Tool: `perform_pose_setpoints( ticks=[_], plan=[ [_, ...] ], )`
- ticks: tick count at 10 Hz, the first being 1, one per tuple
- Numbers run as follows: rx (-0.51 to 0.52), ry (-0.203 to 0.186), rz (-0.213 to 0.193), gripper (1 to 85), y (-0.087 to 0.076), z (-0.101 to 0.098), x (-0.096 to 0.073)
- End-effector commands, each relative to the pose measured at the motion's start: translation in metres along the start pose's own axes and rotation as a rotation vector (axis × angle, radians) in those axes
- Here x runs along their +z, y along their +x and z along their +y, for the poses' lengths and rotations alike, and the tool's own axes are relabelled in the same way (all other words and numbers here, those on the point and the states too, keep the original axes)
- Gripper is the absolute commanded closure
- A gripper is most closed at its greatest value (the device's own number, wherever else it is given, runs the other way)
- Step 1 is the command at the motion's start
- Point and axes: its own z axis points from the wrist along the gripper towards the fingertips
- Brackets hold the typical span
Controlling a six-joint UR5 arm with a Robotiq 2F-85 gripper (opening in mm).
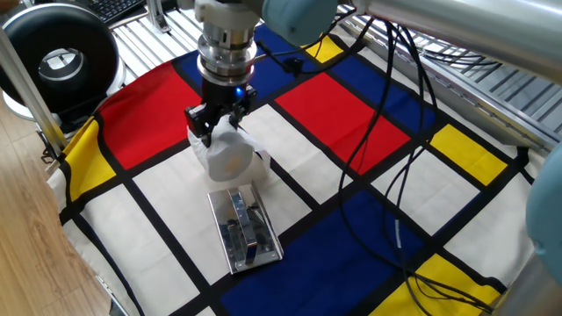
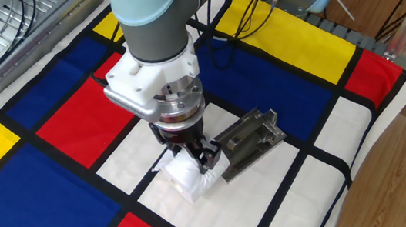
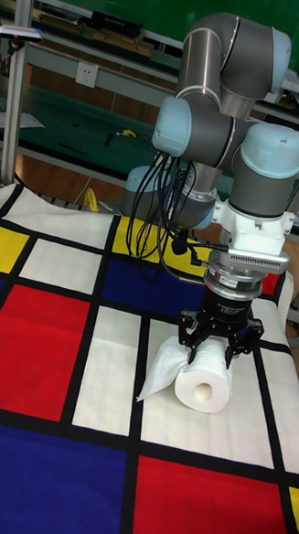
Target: Put the toilet paper on its holder
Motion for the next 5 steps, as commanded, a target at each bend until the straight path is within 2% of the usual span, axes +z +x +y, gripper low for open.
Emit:
perform_pose_setpoints(
  ticks=[1,4,5],
  plan=[
    [0.026,-0.026,-0.006,84.3,-0.0023,0.0059,-0.0016],
    [0.043,-0.038,-0.022,84.3,-0.0066,0.0089,-0.0017],
    [0.055,-0.031,-0.032,84.3,-0.0091,0.0070,-0.0017]
  ],
)
